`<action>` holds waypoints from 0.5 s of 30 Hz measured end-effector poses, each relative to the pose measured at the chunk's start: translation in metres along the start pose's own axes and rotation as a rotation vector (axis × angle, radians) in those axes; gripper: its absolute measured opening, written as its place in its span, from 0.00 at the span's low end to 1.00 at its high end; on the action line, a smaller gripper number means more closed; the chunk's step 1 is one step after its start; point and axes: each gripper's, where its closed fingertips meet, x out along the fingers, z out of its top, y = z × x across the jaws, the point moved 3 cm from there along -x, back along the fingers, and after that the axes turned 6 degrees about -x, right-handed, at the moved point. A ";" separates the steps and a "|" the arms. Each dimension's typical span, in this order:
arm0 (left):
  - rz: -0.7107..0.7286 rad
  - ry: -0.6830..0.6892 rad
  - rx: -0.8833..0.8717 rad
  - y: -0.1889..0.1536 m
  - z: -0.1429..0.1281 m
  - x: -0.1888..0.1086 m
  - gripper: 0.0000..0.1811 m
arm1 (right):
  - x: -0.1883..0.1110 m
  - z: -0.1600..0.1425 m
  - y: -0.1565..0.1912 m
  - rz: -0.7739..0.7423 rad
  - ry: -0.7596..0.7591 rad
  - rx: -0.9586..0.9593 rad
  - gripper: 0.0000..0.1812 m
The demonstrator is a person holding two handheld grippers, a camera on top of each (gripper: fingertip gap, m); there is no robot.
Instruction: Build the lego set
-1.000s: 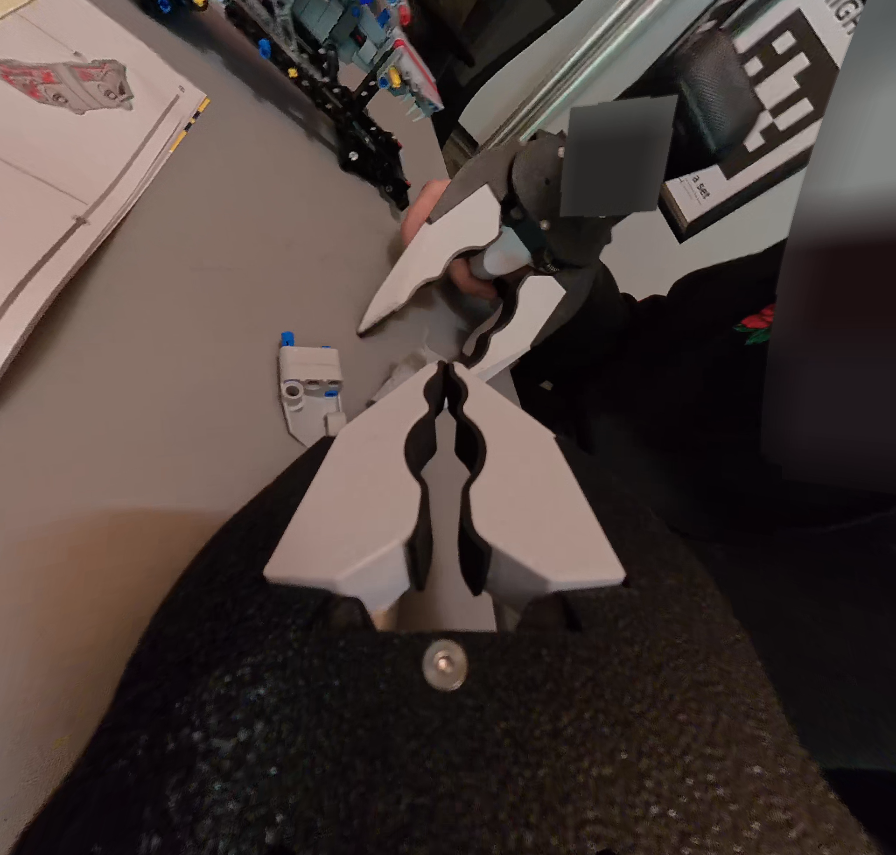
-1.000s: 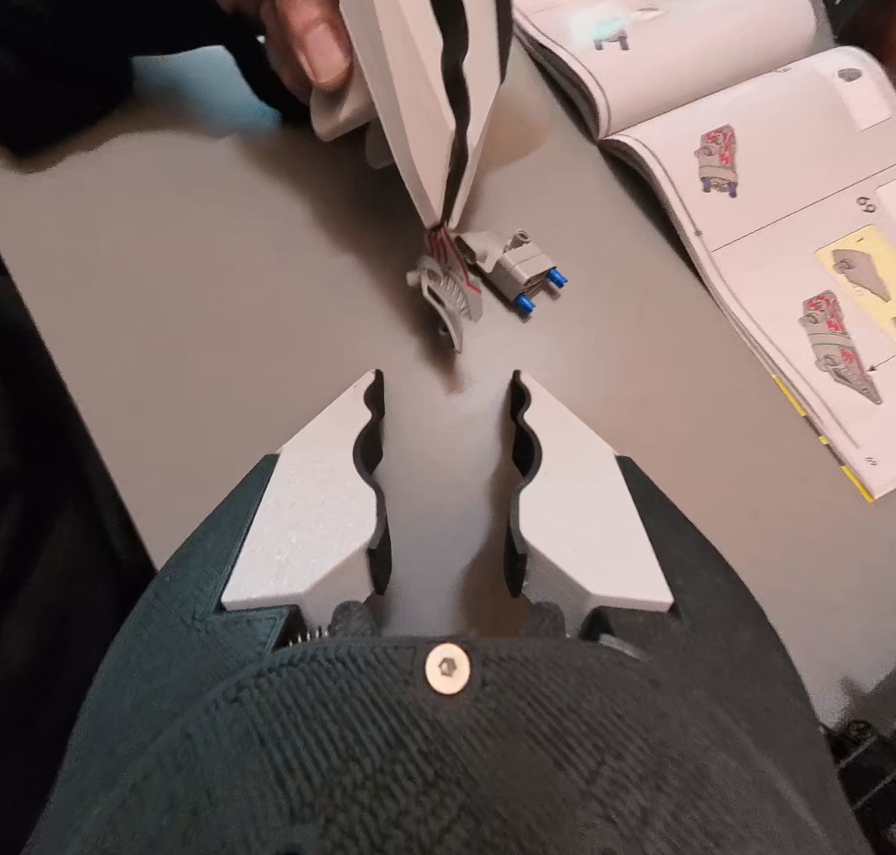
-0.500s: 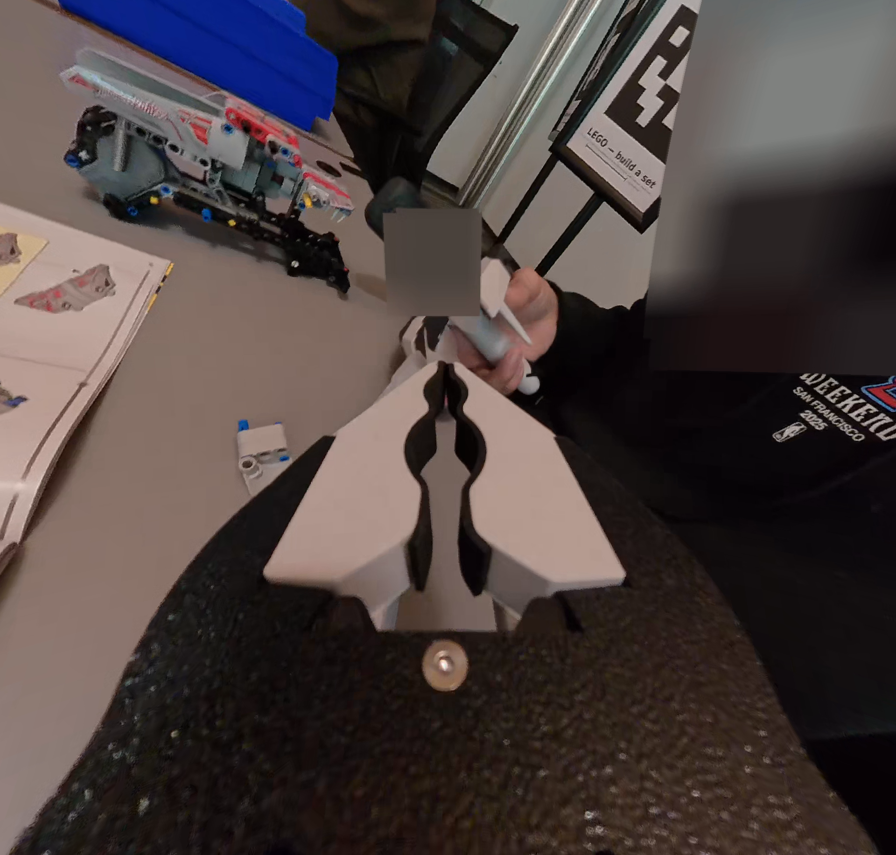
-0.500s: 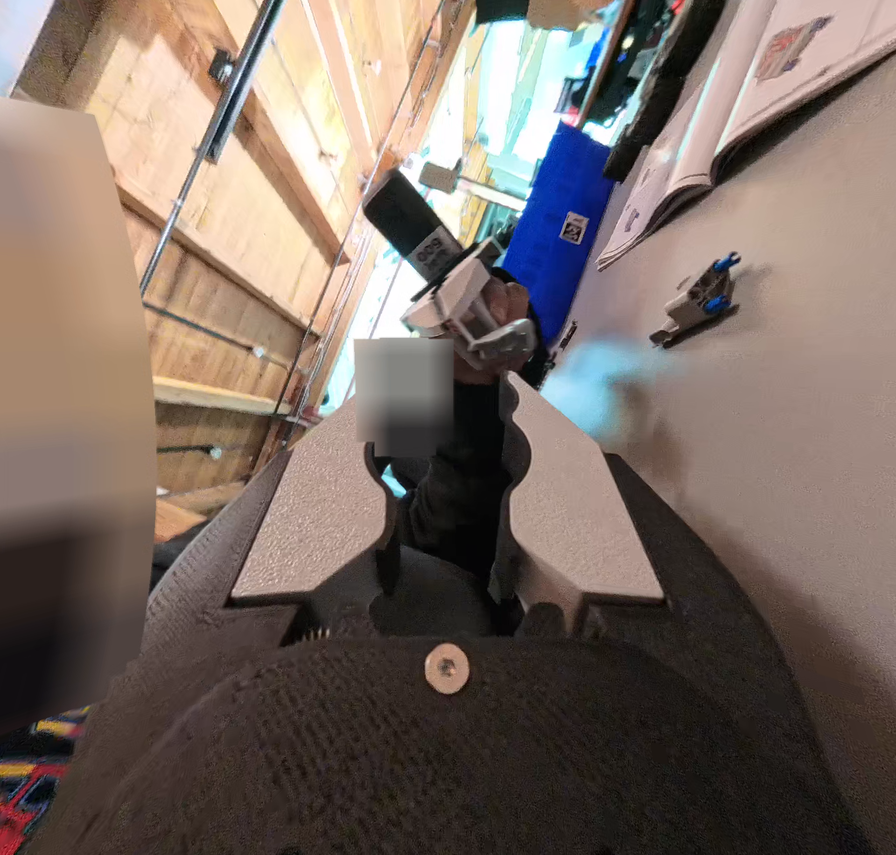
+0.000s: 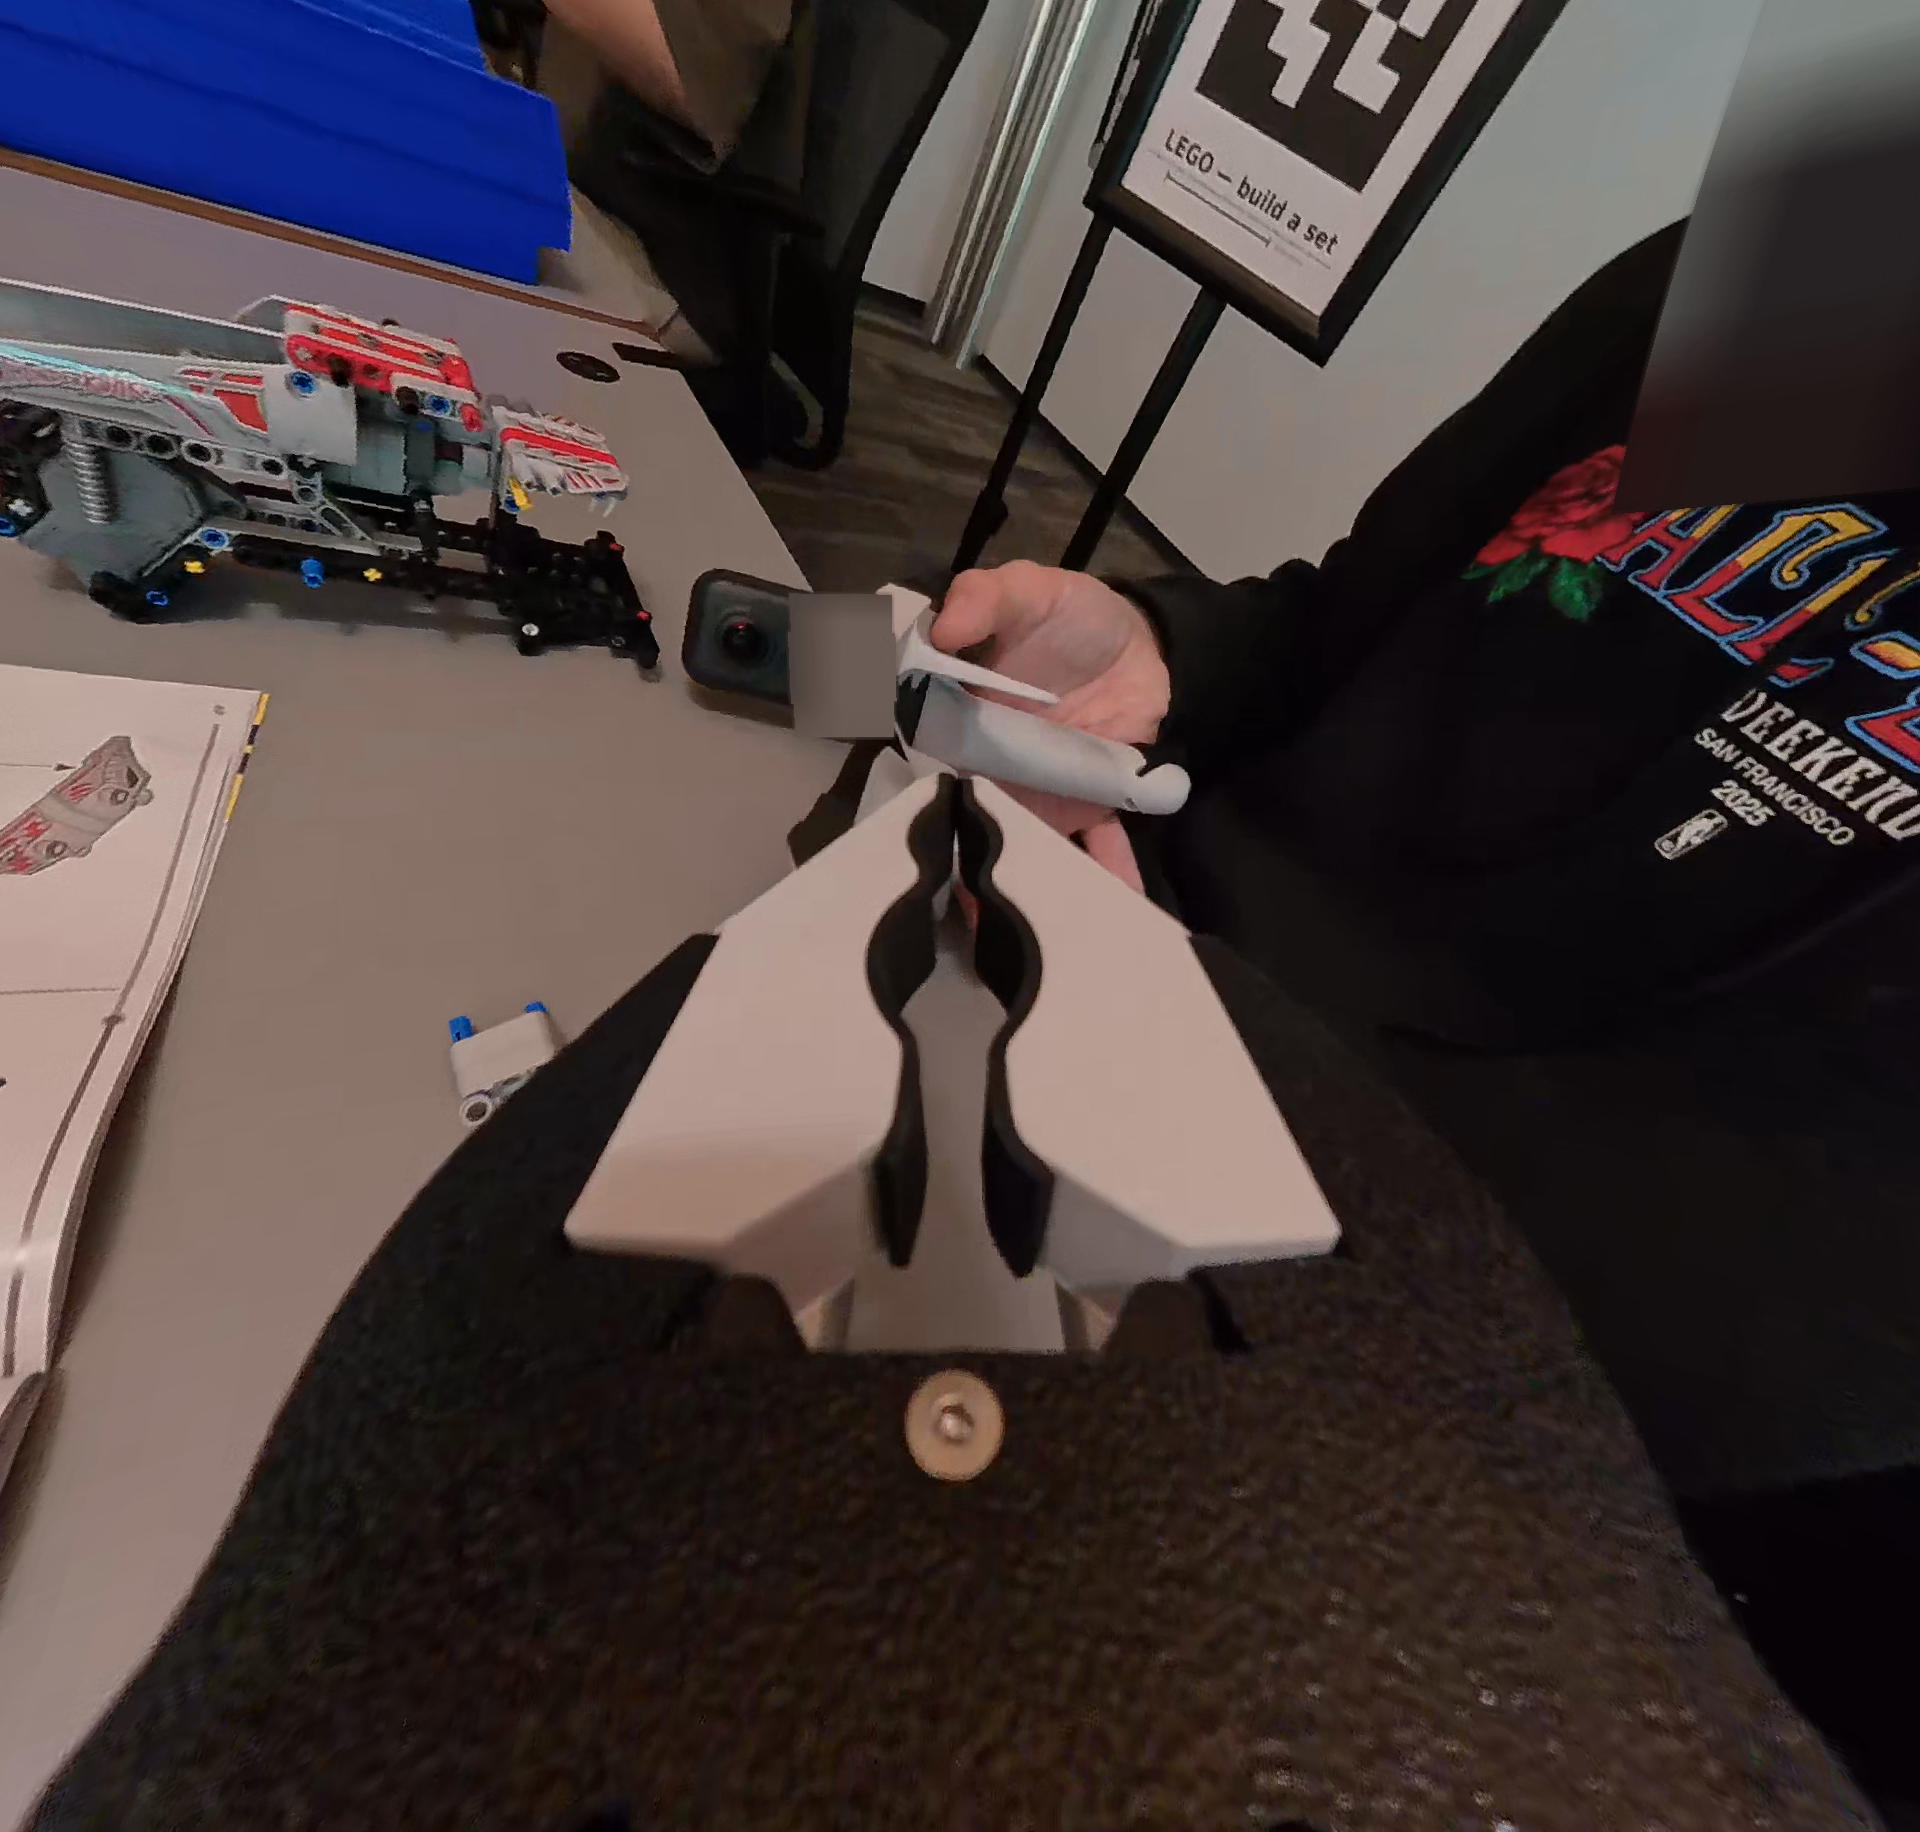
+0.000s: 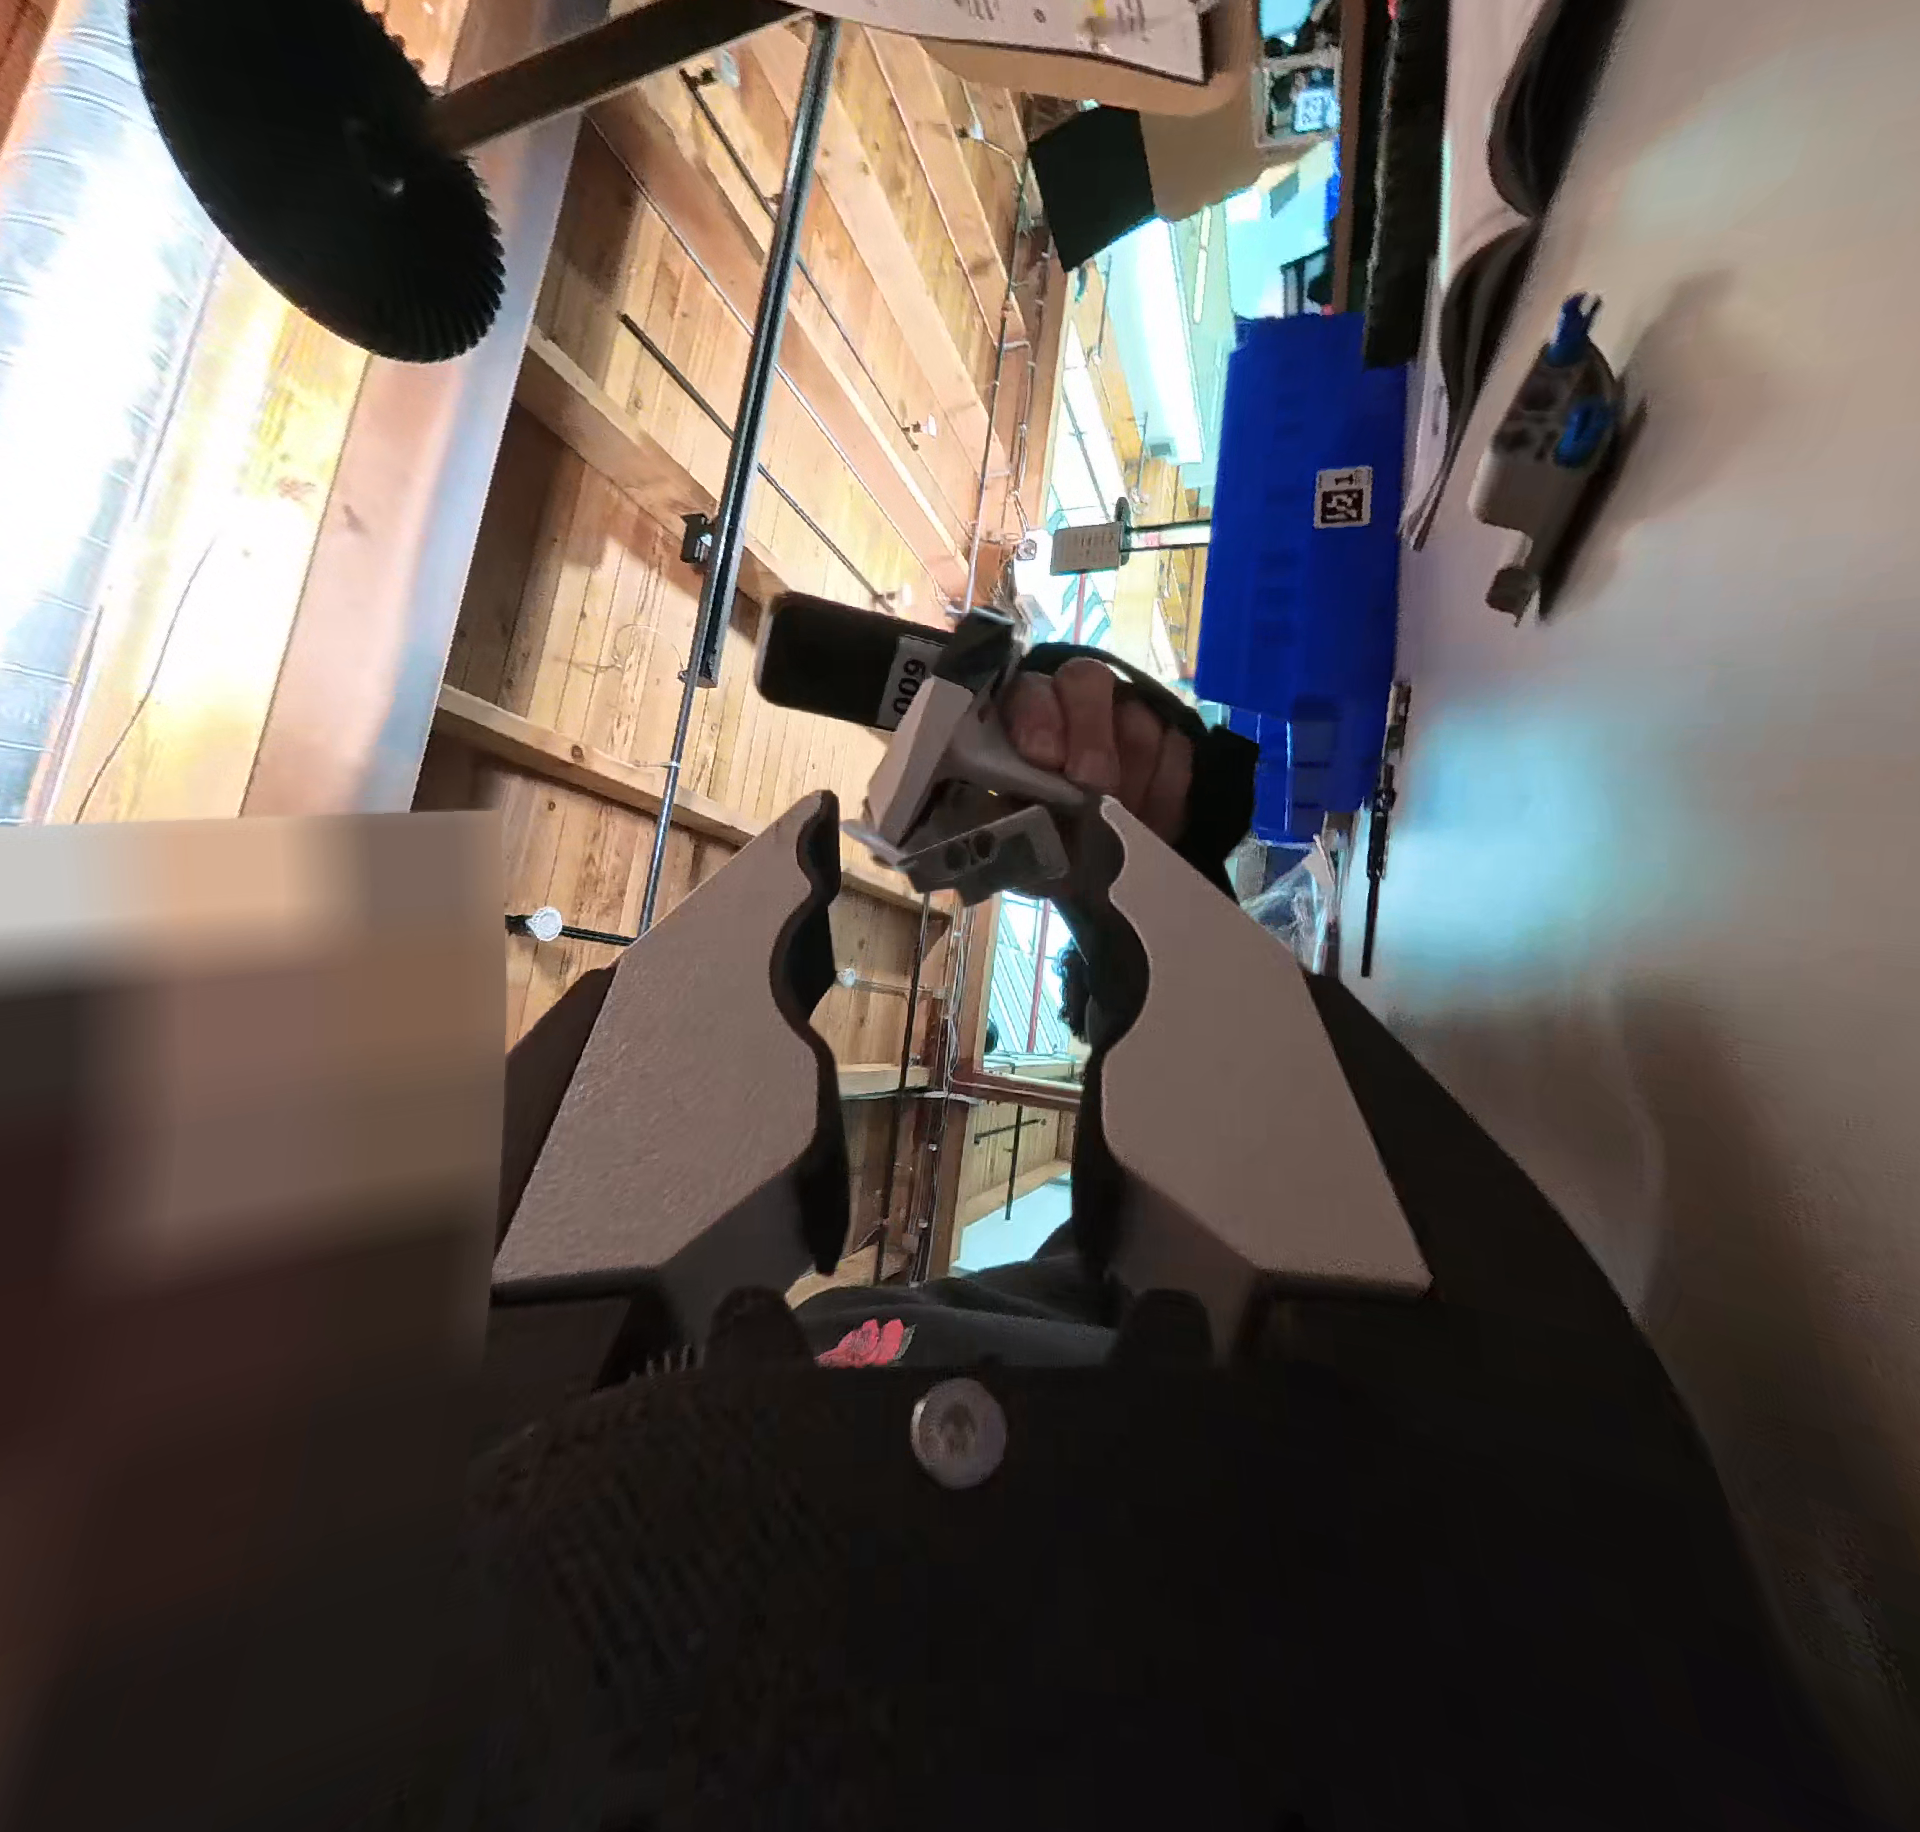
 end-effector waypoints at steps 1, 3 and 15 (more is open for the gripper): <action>-0.003 0.009 0.006 -0.001 0.000 0.001 0.00 | 0.000 -0.001 -0.002 -0.005 0.005 0.019 0.25; -0.015 0.028 0.023 -0.004 -0.001 0.003 0.00 | 0.001 -0.003 -0.003 0.018 0.008 0.063 0.23; -0.039 0.102 0.136 -0.024 0.004 0.007 0.00 | 0.005 -0.024 0.010 0.109 0.107 0.156 0.13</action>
